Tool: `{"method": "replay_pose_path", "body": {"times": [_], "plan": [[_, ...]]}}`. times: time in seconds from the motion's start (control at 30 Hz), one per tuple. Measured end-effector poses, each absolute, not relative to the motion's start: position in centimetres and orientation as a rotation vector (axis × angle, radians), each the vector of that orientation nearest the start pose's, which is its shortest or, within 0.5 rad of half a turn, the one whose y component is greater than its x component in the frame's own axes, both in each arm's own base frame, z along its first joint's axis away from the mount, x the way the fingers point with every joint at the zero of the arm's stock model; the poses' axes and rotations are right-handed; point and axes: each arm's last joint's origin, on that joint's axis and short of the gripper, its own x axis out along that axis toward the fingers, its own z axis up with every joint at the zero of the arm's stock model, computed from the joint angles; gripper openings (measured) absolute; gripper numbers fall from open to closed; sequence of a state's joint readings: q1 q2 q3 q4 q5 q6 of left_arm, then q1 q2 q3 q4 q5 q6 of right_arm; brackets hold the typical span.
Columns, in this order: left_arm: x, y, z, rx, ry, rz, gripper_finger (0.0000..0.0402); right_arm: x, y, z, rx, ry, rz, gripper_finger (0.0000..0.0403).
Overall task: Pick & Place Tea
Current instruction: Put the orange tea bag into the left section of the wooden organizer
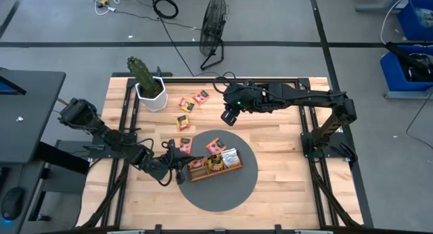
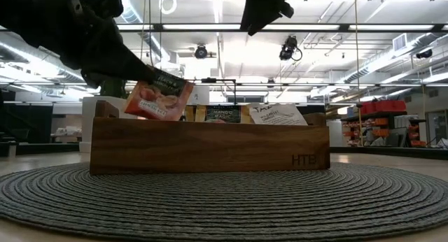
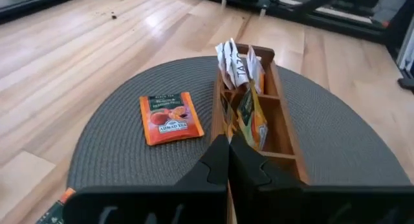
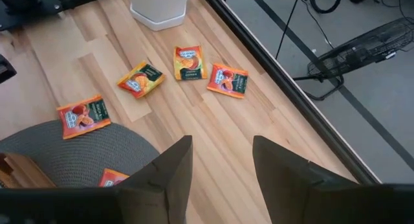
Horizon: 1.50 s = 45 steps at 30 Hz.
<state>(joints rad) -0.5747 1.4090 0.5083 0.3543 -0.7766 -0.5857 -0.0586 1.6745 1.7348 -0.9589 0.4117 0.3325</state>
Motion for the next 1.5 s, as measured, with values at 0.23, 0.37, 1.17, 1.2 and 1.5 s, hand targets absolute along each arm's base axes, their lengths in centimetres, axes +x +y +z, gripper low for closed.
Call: {"method": "replay_pose_path", "body": {"times": [0.23,0.37,1.17,1.2,1.5], "plan": [[22.5,-12.0,16.0,-0.224,0.374,0.286,0.0002,34.6,-3.2,36.7,0.146,0.807,-0.579,0.0169],[22.6,-11.9,15.7,-0.206,0.378,0.304,0.0002,34.6,-3.2,36.7,0.134,0.811,-0.574,0.0169],[22.4,-12.8,14.1,-0.368,0.449,0.271,0.0098,34.6,-3.1,36.7,0.091,0.835,-0.510,0.0169],[22.4,-12.8,14.3,-0.378,0.444,0.269,0.0104,34.6,-3.1,36.7,0.090,0.836,-0.510,0.0169],[21.9,-11.2,17.2,-0.404,0.428,0.222,0.0137,34.6,-3.1,36.7,0.084,0.837,-0.508,0.0169]]}}
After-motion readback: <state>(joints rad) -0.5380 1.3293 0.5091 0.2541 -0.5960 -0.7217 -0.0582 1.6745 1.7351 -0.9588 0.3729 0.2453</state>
